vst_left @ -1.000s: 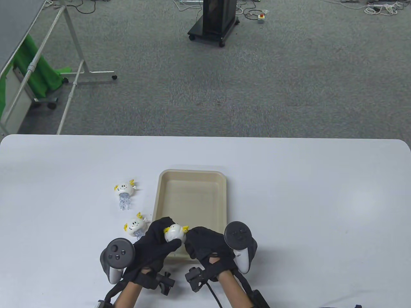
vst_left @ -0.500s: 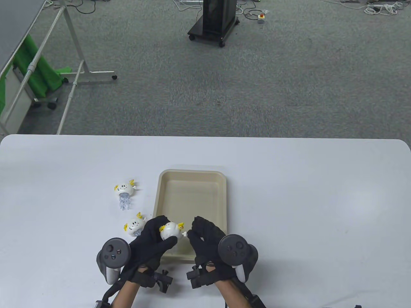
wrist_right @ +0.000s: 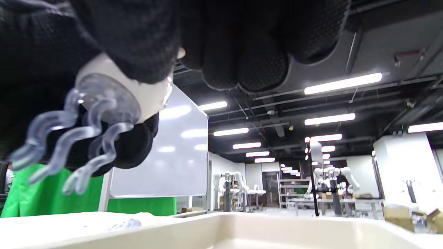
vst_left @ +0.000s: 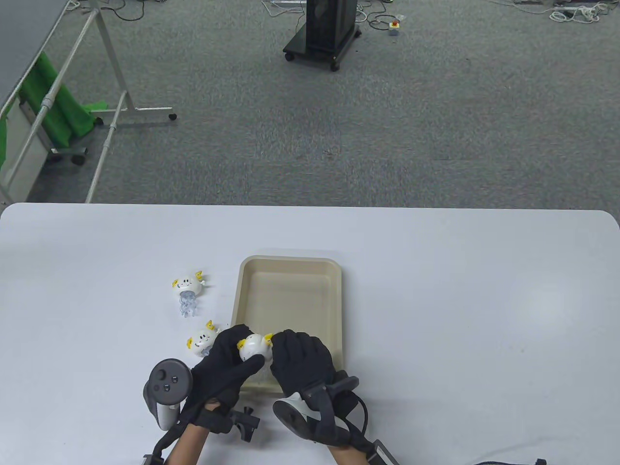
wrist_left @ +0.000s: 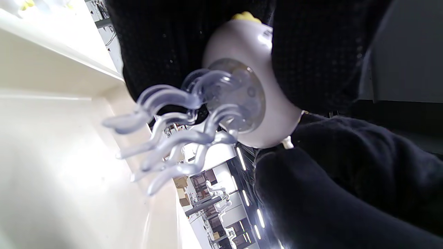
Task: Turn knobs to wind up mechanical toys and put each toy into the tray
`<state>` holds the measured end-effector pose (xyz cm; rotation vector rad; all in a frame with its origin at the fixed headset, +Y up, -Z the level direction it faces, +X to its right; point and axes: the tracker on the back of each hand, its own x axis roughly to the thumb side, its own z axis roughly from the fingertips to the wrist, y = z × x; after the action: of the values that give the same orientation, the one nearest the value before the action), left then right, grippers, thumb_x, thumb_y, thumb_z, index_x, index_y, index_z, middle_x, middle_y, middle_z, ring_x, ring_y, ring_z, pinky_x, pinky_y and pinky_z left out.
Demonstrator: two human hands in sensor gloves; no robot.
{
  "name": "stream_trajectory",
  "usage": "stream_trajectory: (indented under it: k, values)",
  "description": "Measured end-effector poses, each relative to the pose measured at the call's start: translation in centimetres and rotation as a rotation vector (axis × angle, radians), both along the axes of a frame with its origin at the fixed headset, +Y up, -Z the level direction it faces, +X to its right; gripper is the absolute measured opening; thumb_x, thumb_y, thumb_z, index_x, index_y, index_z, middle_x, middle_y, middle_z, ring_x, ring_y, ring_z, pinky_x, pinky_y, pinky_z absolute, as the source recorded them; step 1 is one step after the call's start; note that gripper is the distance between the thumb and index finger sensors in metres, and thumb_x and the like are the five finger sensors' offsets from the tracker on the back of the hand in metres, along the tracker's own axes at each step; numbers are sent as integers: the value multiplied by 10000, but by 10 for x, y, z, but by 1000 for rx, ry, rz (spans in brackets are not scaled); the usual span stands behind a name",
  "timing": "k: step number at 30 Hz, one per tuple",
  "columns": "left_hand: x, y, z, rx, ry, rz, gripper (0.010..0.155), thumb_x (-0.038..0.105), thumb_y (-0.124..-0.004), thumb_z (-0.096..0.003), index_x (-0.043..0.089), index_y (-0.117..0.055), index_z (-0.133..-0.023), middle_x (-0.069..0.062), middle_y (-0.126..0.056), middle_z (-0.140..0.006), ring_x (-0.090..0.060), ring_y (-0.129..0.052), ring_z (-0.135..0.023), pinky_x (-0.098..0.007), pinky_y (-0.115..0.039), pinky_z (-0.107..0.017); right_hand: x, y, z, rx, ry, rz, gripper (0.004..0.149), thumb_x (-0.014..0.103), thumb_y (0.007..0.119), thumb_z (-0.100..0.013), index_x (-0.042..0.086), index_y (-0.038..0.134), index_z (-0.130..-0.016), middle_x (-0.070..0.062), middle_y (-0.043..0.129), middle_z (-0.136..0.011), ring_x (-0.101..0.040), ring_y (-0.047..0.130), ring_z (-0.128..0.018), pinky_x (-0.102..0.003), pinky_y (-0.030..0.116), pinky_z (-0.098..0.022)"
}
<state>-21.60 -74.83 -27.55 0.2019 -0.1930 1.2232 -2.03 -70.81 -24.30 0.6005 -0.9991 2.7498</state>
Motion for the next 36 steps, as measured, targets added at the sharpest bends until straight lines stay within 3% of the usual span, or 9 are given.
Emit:
stream_trajectory:
  k: [5,10,13,16,21,24,29,32,36]
  values:
    - [1,0,1,-6,-7,20,747,450,-926,-353,161,-709,-1006,-100,-884,-927,-306,-1092,-701,-348,-1005,-490,0,1,0,91,29,45,498,330,819,-412,103,727,-846,-79,877,-795,-270,931,-652,-446,789,-567]
    - [2,1,0,-2,-12,3,745,445,-922,-354,157,-708,-1007,-105,-884,-927,-312,-1093,-700,-352,-1007,-488,11,5,-8,-19,85,-90,464,324,807,-404,106,762,-811,-77,913,-752,-263,956,-606,-440,808,-538]
    - [2,4,1,18,-20,-2,745,439,-926,-351,161,-708,-1007,-101,-883,-931,-312,-1090,-708,-356,-1004,-495,31,9,-30,-363,171,-433,422,351,801,-404,113,856,-748,-86,978,-656,-275,996,-516,-454,844,-465]
    - [5,8,2,34,-28,-19,744,443,-924,-354,165,-705,-1009,-96,-881,-933,-306,-1090,-711,-348,-1006,-499,48,-3,-47,-695,221,-829,410,362,813,-416,49,895,-669,-138,997,-538,-303,995,-380,-477,838,-356]
    - [17,9,4,44,-45,-117,744,444,-921,-360,171,-696,-1014,-90,-875,-942,-300,-1086,-725,-345,-1004,-510,61,-29,-52,-977,91,-1169,400,382,800,-416,20,905,-548,-105,1005,-354,-234,985,-183,-425,850,-188]
    - [18,11,5,48,-37,-126,742,443,-924,-359,170,-702,-1012,-91,-877,-940,-303,-1087,-720,-346,-1005,-505,64,-32,-53,-987,135,-1182,404,387,805,-417,21,906,-553,-108,1006,-362,-238,987,-190,-427,850,-191]
    - [16,22,3,64,-2,-155,747,454,-923,-366,165,-702,-1018,-100,-879,-939,-299,-1088,-718,-341,-1003,-505,73,-21,-49,-882,136,-1092,465,461,799,-411,73,897,-647,-110,1009,-511,-292,1006,-342,-464,848,-307]
    - [20,27,-4,1,36,-221,752,450,-921,-374,150,-699,-1026,-111,-872,-944,-316,-1080,-719,-353,-995,-505,89,-18,-50,-777,51,-1134,495,480,793,-407,69,889,-665,-121,1003,-535,-304,1002,-368,-472,842,-322]
    - [34,32,-19,-98,59,-402,754,444,-916,-388,146,-686,-1041,-113,-854,-962,-323,-1062,-742,-361,-980,-526,105,-21,-52,-753,-1,-1155,500,481,783,-415,71,880,-684,-126,996,-561,-311,999,-393,-475,838,-338]
